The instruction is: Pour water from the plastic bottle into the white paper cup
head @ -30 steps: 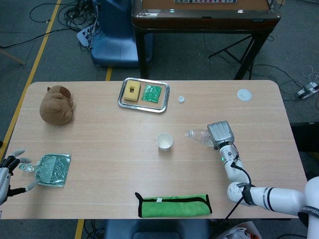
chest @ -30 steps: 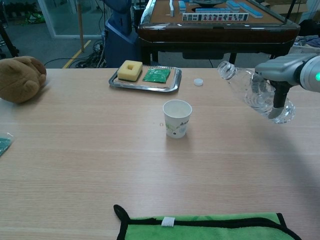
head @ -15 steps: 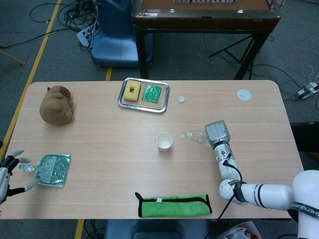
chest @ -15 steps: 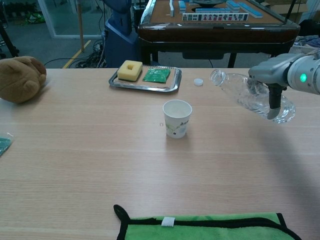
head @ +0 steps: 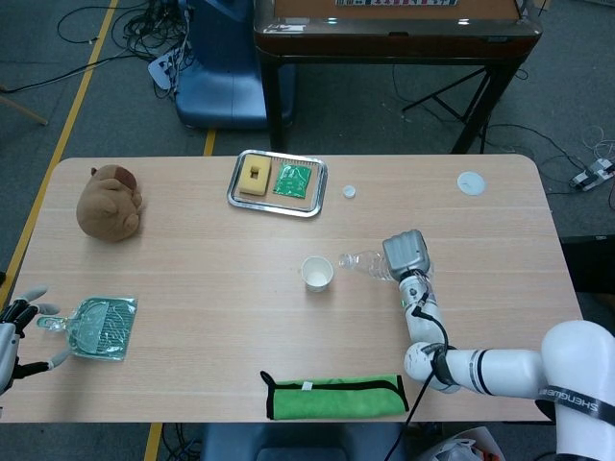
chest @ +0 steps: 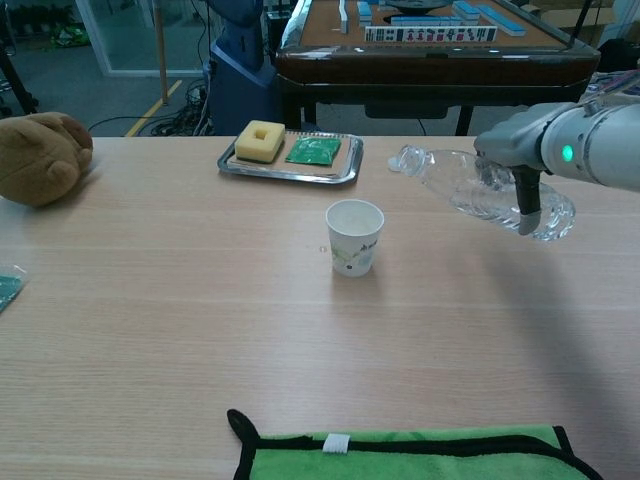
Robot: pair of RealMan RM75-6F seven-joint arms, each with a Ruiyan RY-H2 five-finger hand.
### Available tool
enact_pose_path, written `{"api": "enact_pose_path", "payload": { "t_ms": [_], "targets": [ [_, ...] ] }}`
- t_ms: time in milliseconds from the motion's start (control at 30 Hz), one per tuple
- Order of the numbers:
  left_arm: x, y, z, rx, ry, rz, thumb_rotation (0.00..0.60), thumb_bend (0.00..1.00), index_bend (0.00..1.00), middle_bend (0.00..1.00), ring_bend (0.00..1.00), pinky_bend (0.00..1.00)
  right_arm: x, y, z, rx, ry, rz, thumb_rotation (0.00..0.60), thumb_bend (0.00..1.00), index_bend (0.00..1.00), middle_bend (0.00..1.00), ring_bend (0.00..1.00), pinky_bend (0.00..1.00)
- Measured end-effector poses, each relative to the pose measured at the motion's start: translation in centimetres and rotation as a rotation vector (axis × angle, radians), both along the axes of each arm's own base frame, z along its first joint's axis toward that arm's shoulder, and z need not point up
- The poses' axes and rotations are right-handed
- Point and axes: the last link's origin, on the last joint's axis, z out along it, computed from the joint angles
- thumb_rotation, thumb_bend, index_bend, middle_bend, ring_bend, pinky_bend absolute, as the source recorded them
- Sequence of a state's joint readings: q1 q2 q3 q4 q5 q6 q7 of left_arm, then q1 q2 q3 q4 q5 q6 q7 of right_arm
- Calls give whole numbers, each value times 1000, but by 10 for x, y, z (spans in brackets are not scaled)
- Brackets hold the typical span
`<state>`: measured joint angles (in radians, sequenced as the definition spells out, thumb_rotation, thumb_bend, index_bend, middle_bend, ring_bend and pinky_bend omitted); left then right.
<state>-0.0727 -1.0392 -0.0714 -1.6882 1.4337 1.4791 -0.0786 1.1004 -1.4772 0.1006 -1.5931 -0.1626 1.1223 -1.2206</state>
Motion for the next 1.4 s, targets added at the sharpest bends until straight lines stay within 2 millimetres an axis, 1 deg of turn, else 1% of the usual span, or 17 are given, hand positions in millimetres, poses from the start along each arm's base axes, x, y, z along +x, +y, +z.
{"api": "enact_pose_path", "payload": {
  "t_ms": [267,633,1100,1400],
  "targets": [
    [1,0,1,3,-4,-1,600,68,381,190,272,494,13,-3,-5,5,50,0,600,224,602,606,487,484],
    [1,-1,2,3,-14,-4,600,68,381,190,272,494,23,-10,-11,0,98,-13,600,226,606,608,489,486],
    [2,-1,5,8,-23,-7,600,68,381,190,272,494,39,-11,-17,9,193,2,600,232,612,614,493,490],
    [2,-2,5,9,-24,-5,600,68,381,190,272,494,40,-11,-18,11,215,4,600,234,616,618,498,496]
  ]
}}
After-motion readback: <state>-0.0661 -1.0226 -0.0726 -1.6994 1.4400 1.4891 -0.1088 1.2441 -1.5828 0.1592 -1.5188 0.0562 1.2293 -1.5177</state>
